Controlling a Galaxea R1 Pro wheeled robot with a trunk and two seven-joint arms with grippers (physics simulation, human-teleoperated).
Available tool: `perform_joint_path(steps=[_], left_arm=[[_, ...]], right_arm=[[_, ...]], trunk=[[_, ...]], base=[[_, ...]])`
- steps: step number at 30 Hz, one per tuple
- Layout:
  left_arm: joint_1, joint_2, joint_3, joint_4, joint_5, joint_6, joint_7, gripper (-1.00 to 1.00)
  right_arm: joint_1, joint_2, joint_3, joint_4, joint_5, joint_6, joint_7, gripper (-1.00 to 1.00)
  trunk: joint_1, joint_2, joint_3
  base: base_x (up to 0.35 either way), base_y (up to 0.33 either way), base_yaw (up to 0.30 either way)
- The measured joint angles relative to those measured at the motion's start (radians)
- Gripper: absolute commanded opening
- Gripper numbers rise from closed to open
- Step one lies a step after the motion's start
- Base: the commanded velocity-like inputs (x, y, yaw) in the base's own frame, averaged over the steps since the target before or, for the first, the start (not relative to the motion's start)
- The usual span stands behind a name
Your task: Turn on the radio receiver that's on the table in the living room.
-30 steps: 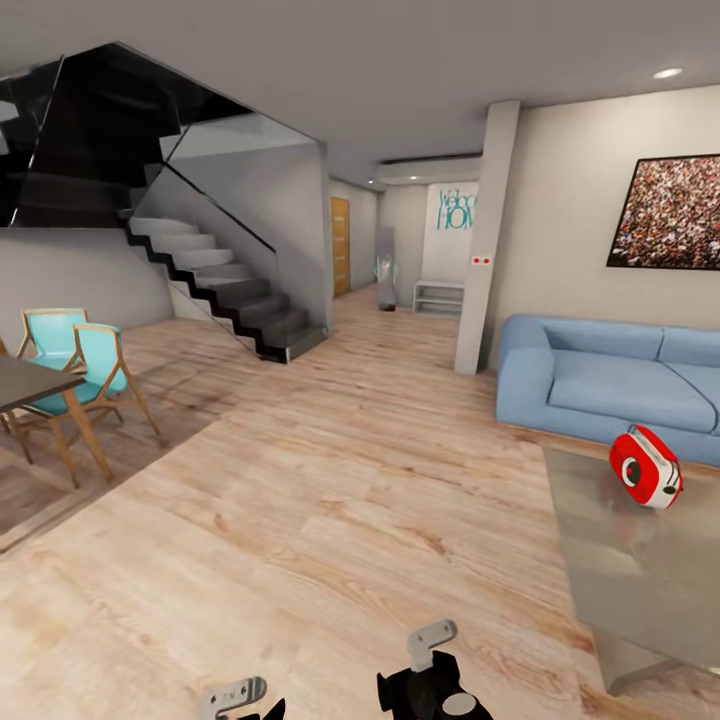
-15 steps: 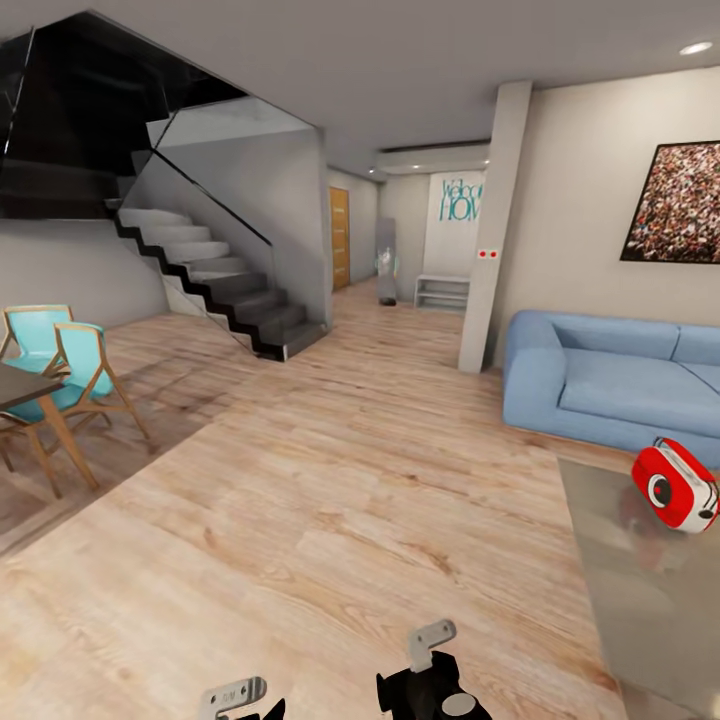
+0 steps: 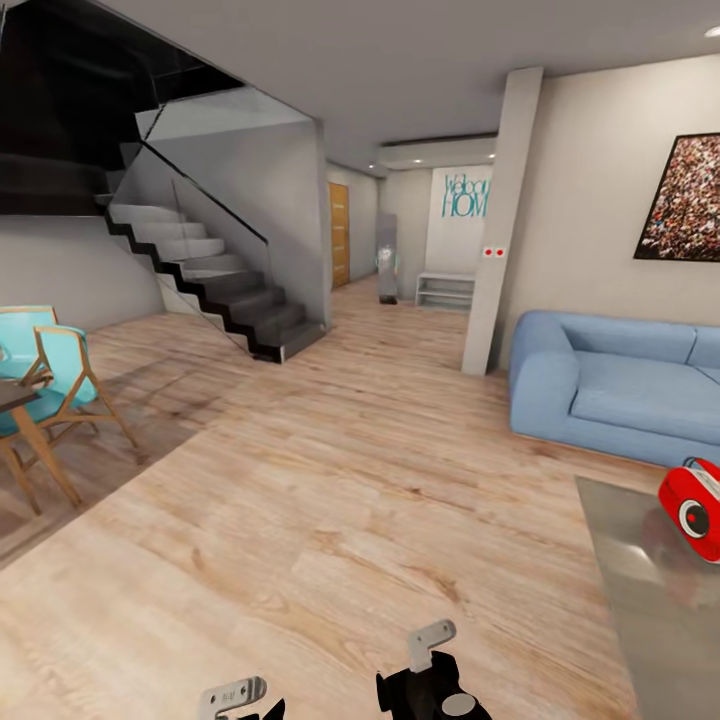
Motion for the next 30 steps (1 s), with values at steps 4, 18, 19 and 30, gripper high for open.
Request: perform_joint_path(steps=[4, 18, 19, 30], left_arm=[[0.0, 0.0, 0.0, 0.0, 0.0, 0.0, 0.0, 1.0], [0.0, 0.0, 0.0, 0.0, 0.0, 0.0, 0.0, 1.0], [0.0, 0.0, 0.0, 0.0, 0.0, 0.0, 0.0, 1.0], [0.0, -0.001, 0.0, 0.0, 0.0, 0.0, 0.0, 1.0]], right_arm=[[0.0, 0.0, 0.0, 0.0, 0.0, 0.0, 0.0, 1.0], [0.0, 0.0, 0.0, 0.0, 0.0, 0.0, 0.0, 1.0], [0.0, 0.0, 0.0, 0.0, 0.0, 0.0, 0.0, 1.0], [0.0, 0.0, 0.0, 0.001, 0.0, 0.0, 0.001, 1.0]], trunk=[[0.0, 0.0, 0.0], [0.0, 0.0, 0.0], [0.0, 0.0, 0.0], [0.0, 0.0, 0.0]], base=[[0.334, 0.0, 0.0], [0.334, 0.036, 0.0], [0.333, 0.146, 0.0], [0.333, 0.103, 0.0]])
